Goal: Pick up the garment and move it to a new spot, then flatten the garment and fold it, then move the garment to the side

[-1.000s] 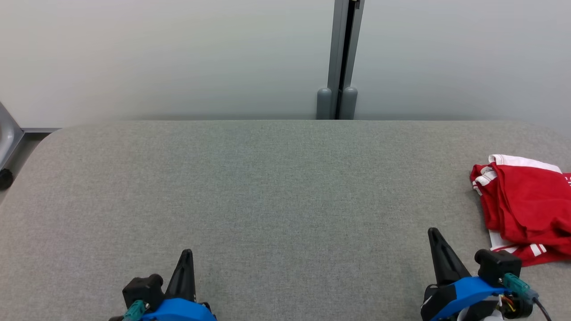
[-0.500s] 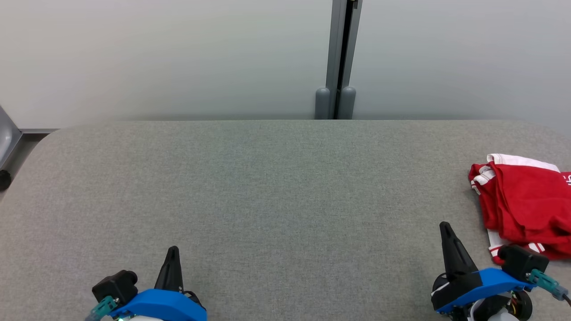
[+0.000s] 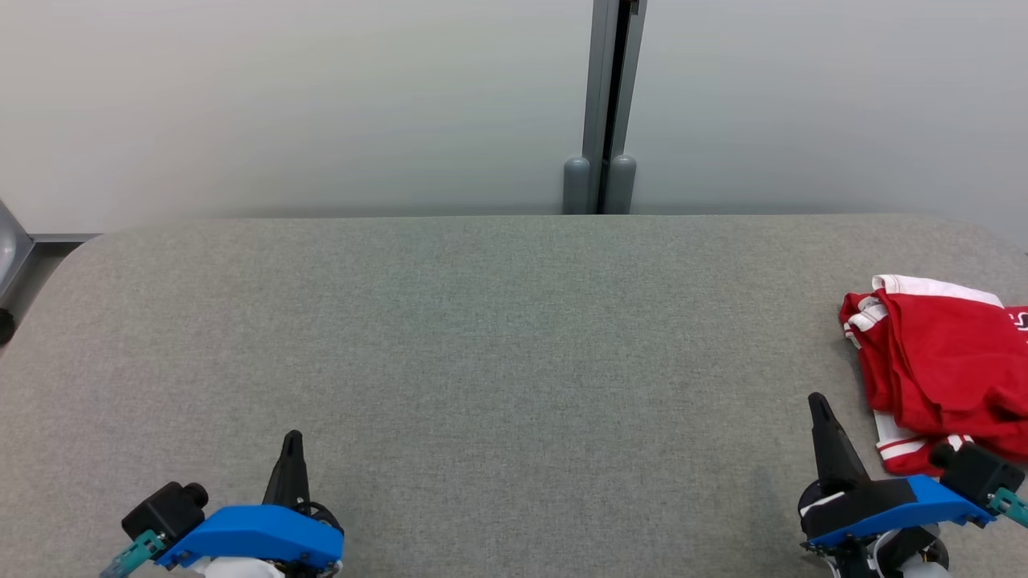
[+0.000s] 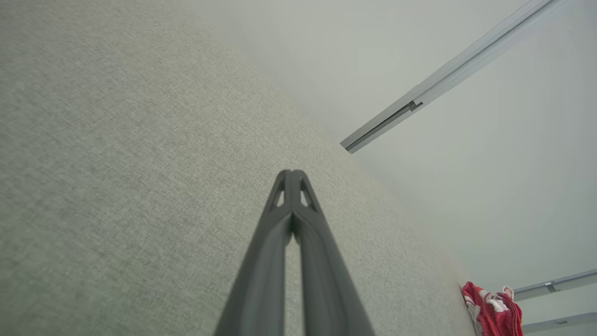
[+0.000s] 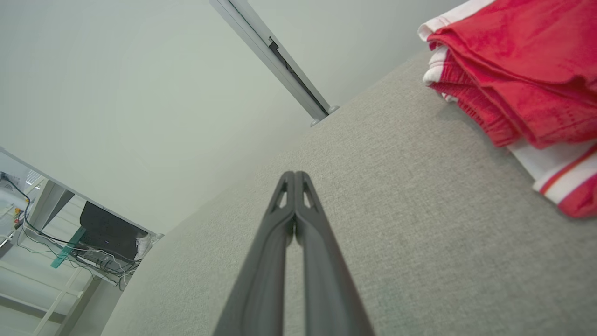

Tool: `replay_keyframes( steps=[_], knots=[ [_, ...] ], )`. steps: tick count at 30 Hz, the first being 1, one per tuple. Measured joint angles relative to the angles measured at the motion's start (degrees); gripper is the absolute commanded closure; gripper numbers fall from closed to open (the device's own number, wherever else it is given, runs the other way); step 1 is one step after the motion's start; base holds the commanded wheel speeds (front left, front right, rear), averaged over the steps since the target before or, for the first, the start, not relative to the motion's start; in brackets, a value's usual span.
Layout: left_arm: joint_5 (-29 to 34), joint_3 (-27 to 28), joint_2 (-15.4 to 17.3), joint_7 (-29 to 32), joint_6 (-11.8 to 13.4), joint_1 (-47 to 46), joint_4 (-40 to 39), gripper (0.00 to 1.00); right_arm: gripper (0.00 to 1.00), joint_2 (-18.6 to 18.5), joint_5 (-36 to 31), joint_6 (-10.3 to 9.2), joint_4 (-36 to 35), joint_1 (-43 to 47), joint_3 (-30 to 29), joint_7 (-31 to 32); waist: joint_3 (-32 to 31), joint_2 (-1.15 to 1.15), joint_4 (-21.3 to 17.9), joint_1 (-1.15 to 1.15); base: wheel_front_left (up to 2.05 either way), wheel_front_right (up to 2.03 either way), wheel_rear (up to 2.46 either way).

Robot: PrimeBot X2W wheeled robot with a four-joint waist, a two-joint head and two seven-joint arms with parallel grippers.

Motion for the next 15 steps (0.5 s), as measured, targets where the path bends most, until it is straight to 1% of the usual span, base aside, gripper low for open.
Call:
replay_keyframes(
  steps=[10, 13, 15],
  knots=[
    [-5.67, 1.91, -0.27, 1.75, -0.89, -0.19, -1.16, 1.0, 1.0, 0.0, 6.77, 0.0, -1.23, 0.3, -0.54, 1.63, 0.02, 0.0, -0.2, 0.0, 0.0, 0.0, 0.0],
    [-8.13, 2.83, -0.34, 2.52, -1.22, -0.32, -1.7, 1.0, 1.0, 0.0, 9.69, 0.0, -1.65, 0.32, -0.82, 2.38, 0.04, 0.0, -0.29, 0.0, 0.0, 0.0, 0.0],
    [-8.68, 2.94, -0.36, 2.6, -1.24, -0.32, -1.83, 1.0, 1.0, 0.0, 10.26, 0.0, -1.72, 0.33, -0.9, 2.56, 0.04, 0.0, -0.31, 0.0, 0.0, 0.0, 0.0]
  ],
)
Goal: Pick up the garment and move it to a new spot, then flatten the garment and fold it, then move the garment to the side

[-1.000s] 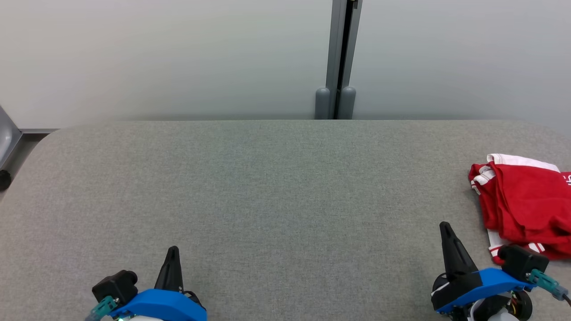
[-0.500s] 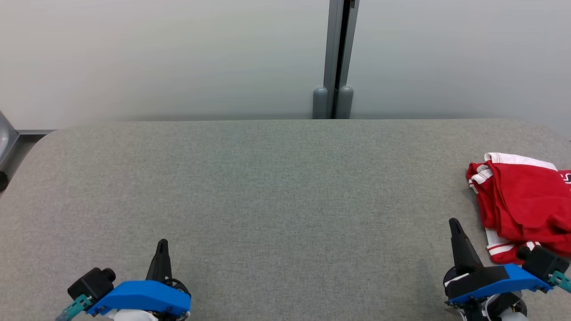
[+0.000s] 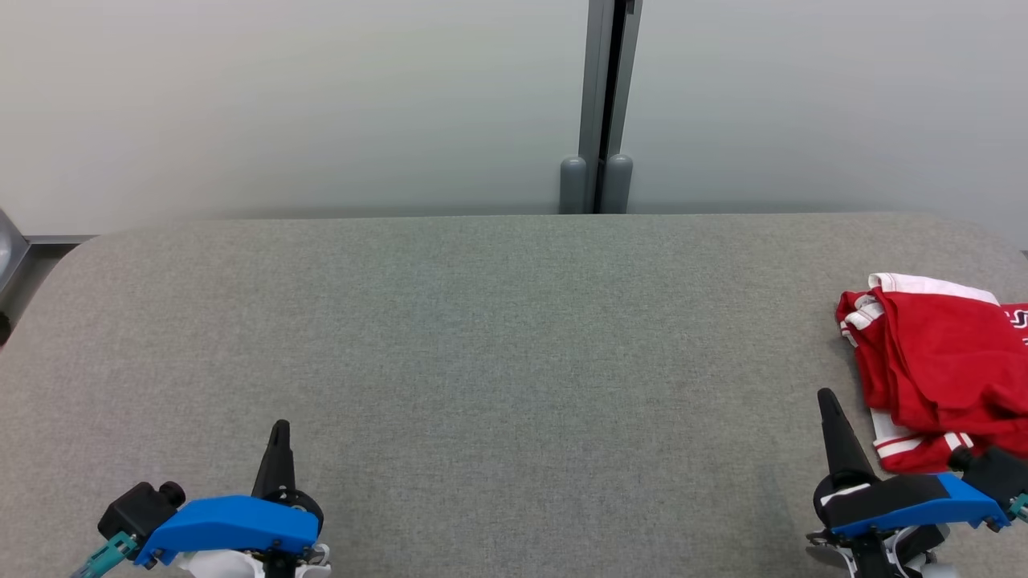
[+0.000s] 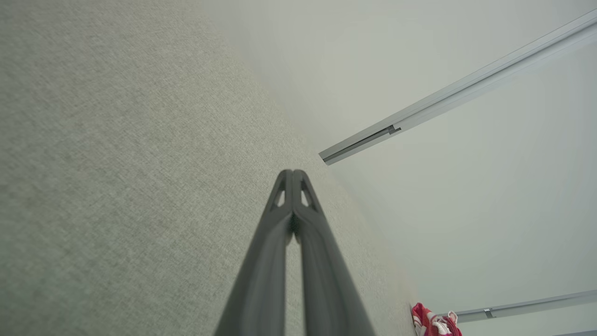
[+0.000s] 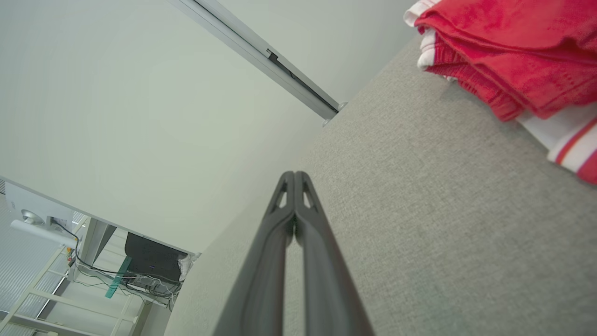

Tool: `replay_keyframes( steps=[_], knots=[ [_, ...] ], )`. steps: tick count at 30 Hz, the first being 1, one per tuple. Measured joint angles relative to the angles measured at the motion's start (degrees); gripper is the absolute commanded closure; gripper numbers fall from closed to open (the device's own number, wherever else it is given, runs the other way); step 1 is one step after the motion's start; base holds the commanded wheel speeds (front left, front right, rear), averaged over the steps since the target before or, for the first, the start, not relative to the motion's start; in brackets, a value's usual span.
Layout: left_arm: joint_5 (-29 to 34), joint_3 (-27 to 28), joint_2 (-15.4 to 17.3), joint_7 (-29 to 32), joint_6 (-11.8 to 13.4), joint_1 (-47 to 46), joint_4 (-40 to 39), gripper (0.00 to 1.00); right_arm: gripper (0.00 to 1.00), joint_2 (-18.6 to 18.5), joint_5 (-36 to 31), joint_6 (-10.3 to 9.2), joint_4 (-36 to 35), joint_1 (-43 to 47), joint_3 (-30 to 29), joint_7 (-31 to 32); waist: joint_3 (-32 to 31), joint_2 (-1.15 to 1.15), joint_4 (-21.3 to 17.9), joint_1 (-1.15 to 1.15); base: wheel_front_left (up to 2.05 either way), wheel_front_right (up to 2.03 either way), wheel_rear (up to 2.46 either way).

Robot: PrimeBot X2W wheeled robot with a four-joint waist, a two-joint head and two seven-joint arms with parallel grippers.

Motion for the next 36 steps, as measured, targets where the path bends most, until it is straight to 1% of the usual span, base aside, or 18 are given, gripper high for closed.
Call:
replay_keyframes(
  steps=[1, 14, 36],
  knots=[
    [-1.13, 0.29, -0.04, 0.45, -0.15, -0.01, -0.31, 1.0, 1.0, -0.01, 1.46, 0.0, -0.26, 0.02, -0.14, 0.23, 0.01, 0.0, -0.04, 0.0, 0.0, 0.0, 0.0],
    [-8.08, 2.63, -0.25, 2.54, -1.12, -0.12, -1.7, 1.0, 1.0, -0.02, 9.71, 0.0, -1.7, 0.14, -0.98, 2.36, 0.04, 0.0, -0.33, 0.0, 0.0, 0.0, 0.0],
    [-17.73, 5.79, -0.53, 5.57, -2.33, -0.35, -3.72, 1.0, 1.0, -0.04, 21.02, 0.0, -3.61, 0.21, -2.02, 5.17, 0.1, 0.0, -0.79, 0.0, 0.0, 0.0, 0.0]
  ],
)
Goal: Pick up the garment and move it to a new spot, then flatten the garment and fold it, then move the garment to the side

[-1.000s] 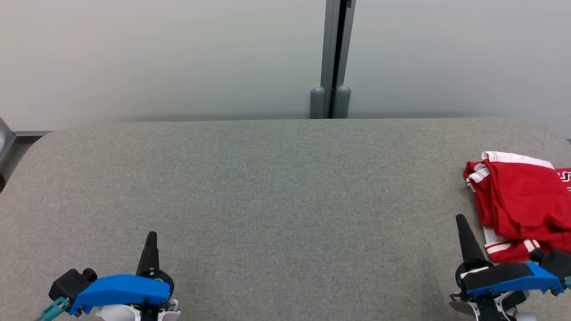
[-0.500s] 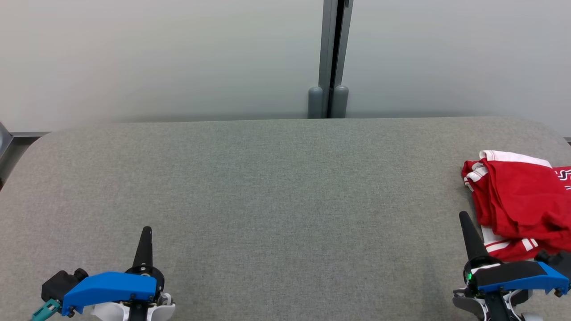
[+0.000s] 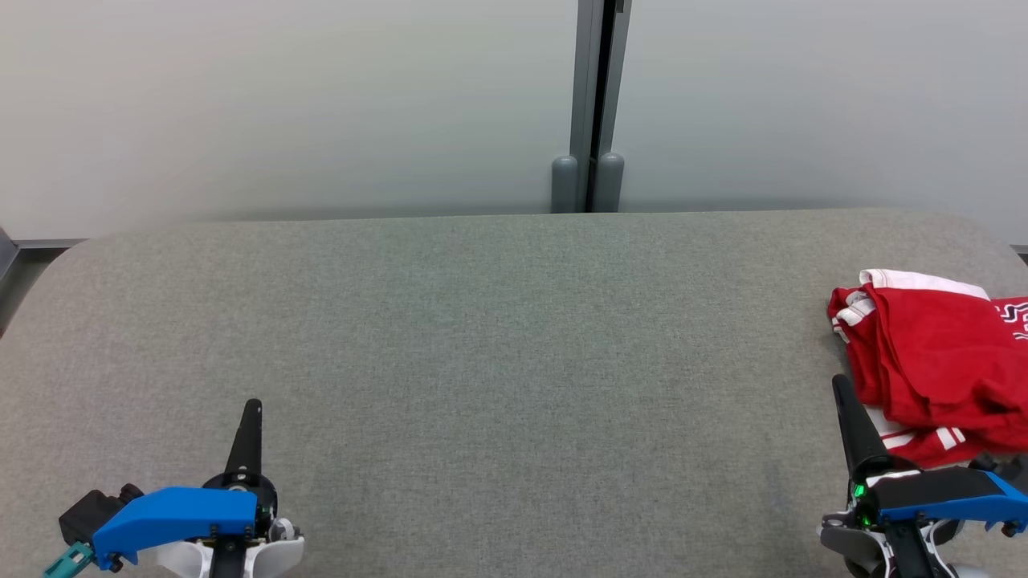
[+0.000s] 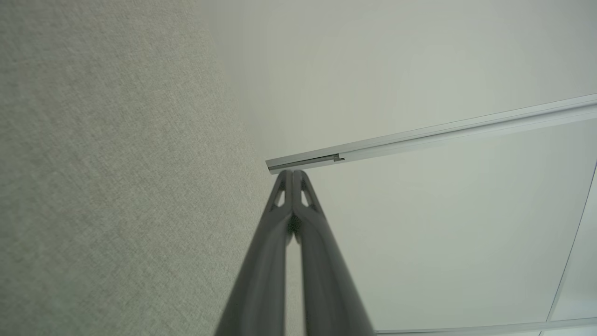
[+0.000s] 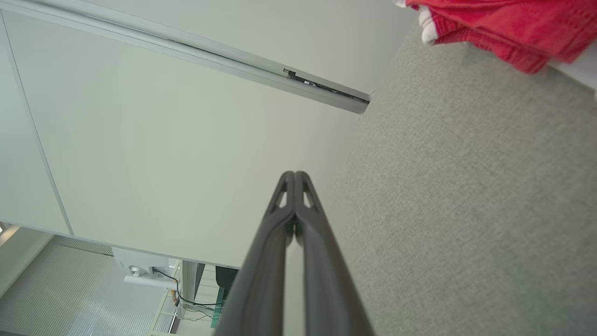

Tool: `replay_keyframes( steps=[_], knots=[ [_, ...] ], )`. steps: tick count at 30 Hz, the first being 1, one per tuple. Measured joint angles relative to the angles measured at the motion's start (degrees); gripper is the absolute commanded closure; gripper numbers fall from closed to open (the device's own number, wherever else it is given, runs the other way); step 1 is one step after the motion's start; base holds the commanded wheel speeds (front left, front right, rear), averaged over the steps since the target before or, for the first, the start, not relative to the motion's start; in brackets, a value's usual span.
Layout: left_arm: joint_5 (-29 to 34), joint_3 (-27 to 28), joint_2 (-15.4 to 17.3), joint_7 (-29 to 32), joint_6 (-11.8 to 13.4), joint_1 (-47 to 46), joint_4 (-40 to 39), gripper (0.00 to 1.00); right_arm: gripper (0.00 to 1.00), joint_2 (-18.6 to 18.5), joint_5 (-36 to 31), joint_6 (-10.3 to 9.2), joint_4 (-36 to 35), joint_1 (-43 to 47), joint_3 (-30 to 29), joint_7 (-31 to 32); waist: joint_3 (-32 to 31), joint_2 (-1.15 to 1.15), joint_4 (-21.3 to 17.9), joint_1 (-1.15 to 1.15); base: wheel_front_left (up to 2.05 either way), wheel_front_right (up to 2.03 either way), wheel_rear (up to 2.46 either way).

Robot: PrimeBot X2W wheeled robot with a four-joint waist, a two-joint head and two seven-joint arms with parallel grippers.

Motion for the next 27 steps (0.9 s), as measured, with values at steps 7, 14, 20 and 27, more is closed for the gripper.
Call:
replay_keyframes(
  steps=[7, 14, 20, 27],
  knots=[
    [-2.87, 1.2, -0.09, 0.88, -0.44, -0.06, -0.65, 1.0, 1.0, -0.01, 3.37, 0.0, -0.59, 0.02, -0.34, 0.87, 0.02, 0.0, -0.15, 0.0, 0.0, 0.0, 0.0],
    [-5.6, 1.81, -0.15, 1.58, -0.85, -0.44, -1.16, 1.0, 1.0, -0.02, 6.57, 0.0, -1.21, 0.04, -0.66, 1.66, 0.04, 0.0, -0.31, 0.0, 0.0, 0.0, 0.0],
    [-7.7, 2.71, -0.21, 2.36, -1.1, -0.57, -1.65, 1.0, 1.0, -0.03, 9.15, 0.0, -1.6, 0.05, -0.91, 2.31, 0.05, 0.0, -0.44, 0.0, 0.0, 0.0, 0.0],
    [-10.18, 3.42, -0.26, 3.04, -1.37, -0.61, -2.21, 1.0, 1.0, -0.04, 11.95, 0.0, -2.07, 0.08, -1.15, 2.91, 0.08, 0.0, -0.59, 0.0, 0.0, 0.0, 0.0]
  ],
)
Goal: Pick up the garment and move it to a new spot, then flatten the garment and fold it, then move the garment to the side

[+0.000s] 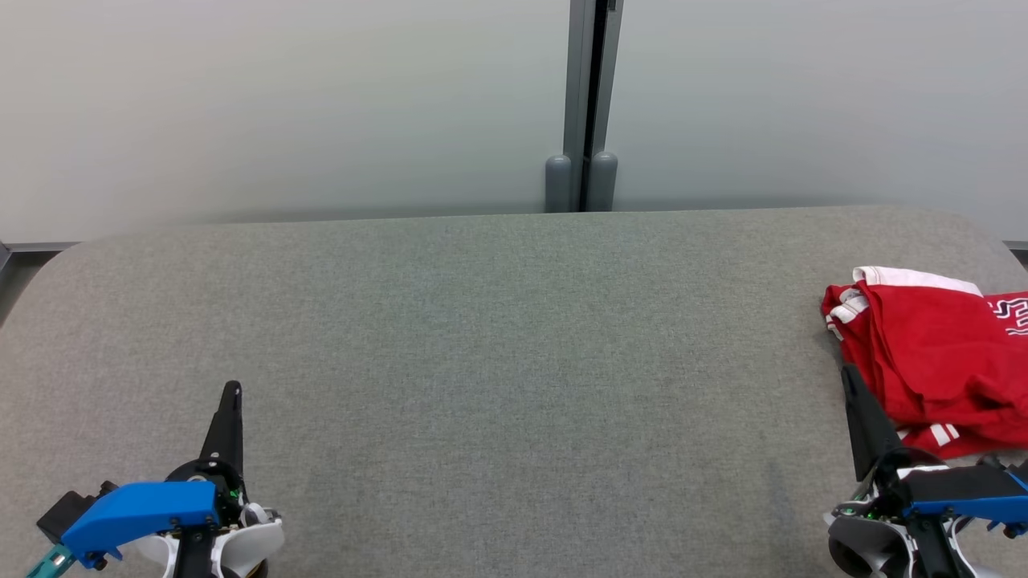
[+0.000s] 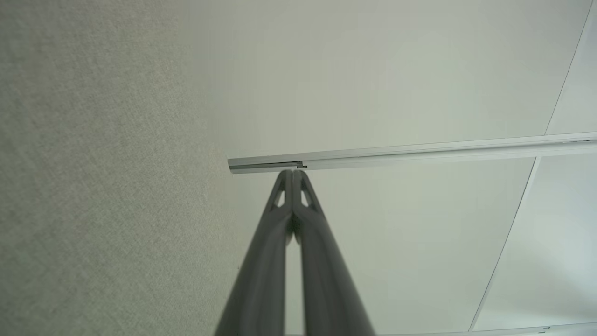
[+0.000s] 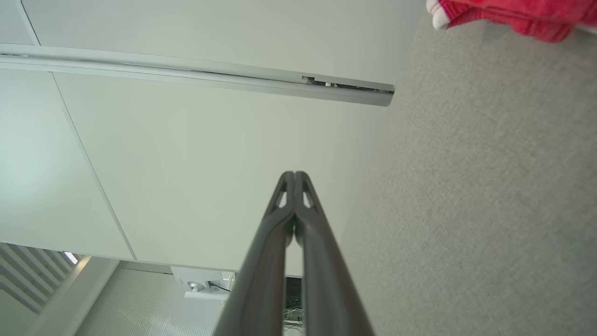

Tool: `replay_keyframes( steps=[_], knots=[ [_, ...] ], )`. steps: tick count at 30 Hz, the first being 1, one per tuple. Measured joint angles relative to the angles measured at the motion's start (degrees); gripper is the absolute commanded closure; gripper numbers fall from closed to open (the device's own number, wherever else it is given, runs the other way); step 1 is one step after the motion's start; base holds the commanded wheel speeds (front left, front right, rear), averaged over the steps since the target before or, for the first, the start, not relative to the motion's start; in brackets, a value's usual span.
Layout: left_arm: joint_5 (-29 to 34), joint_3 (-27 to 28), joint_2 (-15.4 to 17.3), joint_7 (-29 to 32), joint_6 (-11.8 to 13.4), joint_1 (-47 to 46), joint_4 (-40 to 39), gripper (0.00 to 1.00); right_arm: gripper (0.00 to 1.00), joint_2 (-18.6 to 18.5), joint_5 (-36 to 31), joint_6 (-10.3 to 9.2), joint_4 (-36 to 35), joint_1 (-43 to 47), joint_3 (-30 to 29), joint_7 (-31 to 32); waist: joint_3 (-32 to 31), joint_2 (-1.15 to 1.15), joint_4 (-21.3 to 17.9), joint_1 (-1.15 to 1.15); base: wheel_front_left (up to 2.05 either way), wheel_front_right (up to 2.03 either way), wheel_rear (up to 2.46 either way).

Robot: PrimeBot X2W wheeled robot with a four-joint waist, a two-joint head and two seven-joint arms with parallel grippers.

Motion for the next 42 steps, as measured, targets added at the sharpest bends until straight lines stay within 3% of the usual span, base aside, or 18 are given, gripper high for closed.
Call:
replay_keyframes(
  steps=[16, 42],
  knots=[
    [-5.0, 1.68, -0.18, 1.53, -0.68, -0.19, -0.96, 1.0, 1.0, -0.02, 5.95, 0.0, -1.07, 0.14, -0.54, 1.56, 0.04, 0.0, -0.34, 0.0, 0.0, 0.0, 0.0],
    [-5.0, 1.69, -0.19, 1.54, -0.78, -0.19, -0.97, 1.0, 1.0, -0.03, 6.0, 0.0, -1.08, 0.16, -0.55, 1.56, 0.04, 0.0, -0.34, 0.0, 0.0, 0.0, 0.0]
  ],
)
